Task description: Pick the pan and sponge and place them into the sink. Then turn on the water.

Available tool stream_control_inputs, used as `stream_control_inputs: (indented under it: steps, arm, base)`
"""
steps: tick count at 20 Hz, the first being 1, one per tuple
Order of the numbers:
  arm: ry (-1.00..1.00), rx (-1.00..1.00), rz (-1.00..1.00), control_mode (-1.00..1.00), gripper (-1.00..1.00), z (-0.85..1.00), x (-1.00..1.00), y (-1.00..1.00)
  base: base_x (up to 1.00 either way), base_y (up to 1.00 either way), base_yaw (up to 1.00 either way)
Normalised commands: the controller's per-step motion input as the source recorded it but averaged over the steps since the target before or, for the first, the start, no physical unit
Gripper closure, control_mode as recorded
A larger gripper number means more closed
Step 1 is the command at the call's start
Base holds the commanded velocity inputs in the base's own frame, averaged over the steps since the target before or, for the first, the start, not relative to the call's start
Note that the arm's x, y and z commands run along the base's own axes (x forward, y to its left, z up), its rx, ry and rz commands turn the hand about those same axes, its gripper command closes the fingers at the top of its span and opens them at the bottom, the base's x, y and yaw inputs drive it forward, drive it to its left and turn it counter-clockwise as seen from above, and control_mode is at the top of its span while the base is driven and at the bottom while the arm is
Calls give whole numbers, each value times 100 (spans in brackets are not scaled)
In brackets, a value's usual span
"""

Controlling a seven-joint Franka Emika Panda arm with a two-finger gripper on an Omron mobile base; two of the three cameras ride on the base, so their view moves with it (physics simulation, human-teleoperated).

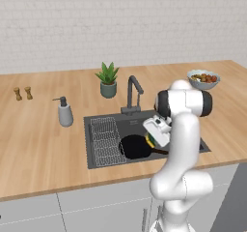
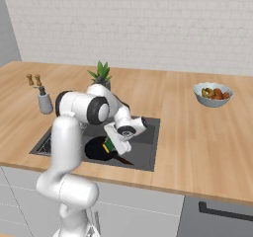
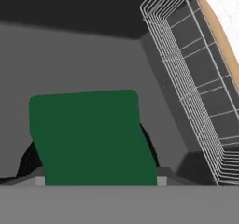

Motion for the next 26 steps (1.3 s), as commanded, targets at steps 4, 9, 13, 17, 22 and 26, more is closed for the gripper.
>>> stream_control_inputs:
  steps: [4,9,13,17,22,26]
  arm:
    - [0,0,0,-100,100,-50,34,0]
    - [0,0,0,-100,100,-47,32,1]
    - [0,0,0,-100,100,-46,29,1]
    - [0,0,0,-100,100,-42,25,9]
    - [-4,0,0,-100,-100,-19,5,7]
    - [-17,0,0,-100,-100,2,0,2]
  base:
    - [0,0,0]
    - [0,0,0]
    - [0,0,0]
    - [0,0,0]
    - [0,0,0]
    - [0,0,0]
